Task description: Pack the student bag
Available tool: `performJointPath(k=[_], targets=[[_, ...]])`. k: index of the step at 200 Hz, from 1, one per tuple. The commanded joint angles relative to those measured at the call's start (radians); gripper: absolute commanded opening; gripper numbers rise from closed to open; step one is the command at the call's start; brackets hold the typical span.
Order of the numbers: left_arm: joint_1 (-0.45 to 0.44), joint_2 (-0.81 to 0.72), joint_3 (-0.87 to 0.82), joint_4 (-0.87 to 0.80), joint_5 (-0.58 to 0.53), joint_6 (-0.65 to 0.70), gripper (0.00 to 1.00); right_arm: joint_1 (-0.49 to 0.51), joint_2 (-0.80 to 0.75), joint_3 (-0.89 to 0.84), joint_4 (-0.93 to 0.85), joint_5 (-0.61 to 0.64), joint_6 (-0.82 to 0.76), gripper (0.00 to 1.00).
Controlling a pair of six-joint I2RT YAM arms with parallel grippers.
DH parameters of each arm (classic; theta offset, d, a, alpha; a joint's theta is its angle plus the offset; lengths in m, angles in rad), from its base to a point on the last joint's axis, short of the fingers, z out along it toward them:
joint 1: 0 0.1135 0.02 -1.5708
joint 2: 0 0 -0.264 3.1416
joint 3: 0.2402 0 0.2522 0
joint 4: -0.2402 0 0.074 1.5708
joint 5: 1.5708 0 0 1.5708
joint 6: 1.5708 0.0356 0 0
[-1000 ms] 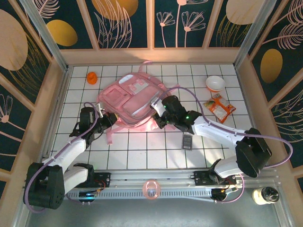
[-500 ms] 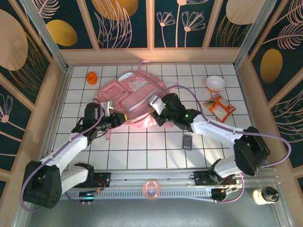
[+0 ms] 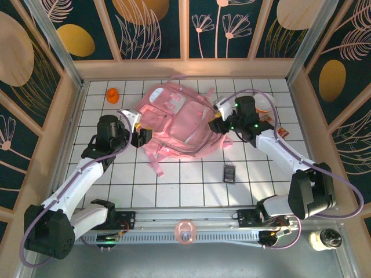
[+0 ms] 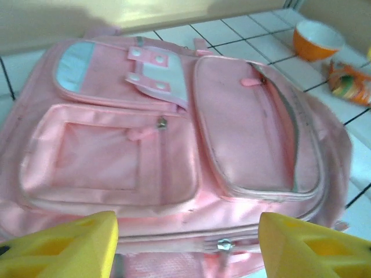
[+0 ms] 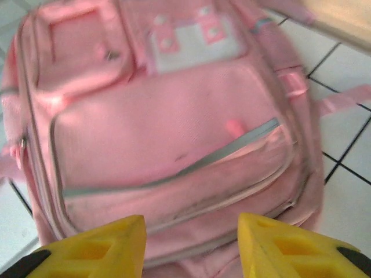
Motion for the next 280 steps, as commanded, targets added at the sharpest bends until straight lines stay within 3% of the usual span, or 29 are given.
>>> performJointPath(k=[1, 16, 40, 64, 94, 136, 155, 177, 196, 213, 247, 280], targets=[[-0.005, 0.016, 0.028, -0.094, -0.020, 0.478, 0.65, -0.008, -0.036, 0.025, 0.056, -0.036, 0.204, 0.46], [-0.005, 0.069, 0.041, -0.168, -0.008, 0.715, 0.67, -0.006, -0.058, -0.009, 0.092, -0.081, 0.308, 0.46], [-0.003, 0.170, 0.071, -0.228, -0.029, 0.948, 0.72, 0.012, -0.094, -0.094, 0.186, -0.112, 0.483, 0.46], [-0.004, 0.218, 0.065, -0.149, -0.039, 1.060, 0.79, 0.047, -0.113, -0.160, 0.225, -0.097, 0.610, 0.46], [-0.004, 0.265, 0.030, 0.012, -0.018, 1.153, 0.81, 0.073, -0.116, -0.245, 0.282, -0.084, 0.711, 0.46], [-0.006, 0.395, 0.056, 0.041, -0.013, 1.220, 0.82, 0.070, -0.114, -0.297, 0.270, -0.003, 0.781, 0.46], [-0.008, 0.444, 0.053, 0.077, -0.034, 1.218, 0.76, 0.060, -0.093, -0.305, 0.250, 0.017, 0.795, 0.46], [-0.022, 0.468, 0.065, 0.093, -0.051, 1.151, 0.37, 0.041, -0.055, -0.310, 0.254, 0.033, 0.792, 0.46], [-0.026, 0.427, 0.062, 0.060, -0.013, 1.062, 0.21, 0.015, -0.009, -0.294, 0.265, 0.030, 0.766, 0.46], [-0.036, 0.361, 0.035, 0.022, 0.012, 0.995, 0.00, -0.012, 0.034, -0.268, 0.277, 0.022, 0.736, 0.46], [-0.091, 0.225, -0.044, 0.019, 0.021, 0.828, 0.00, -0.057, 0.114, -0.173, 0.282, -0.019, 0.690, 0.46], [-0.123, 0.166, -0.064, 0.056, 0.042, 0.553, 0.00, -0.035, 0.052, -0.092, 0.181, 0.040, 0.674, 0.46]])
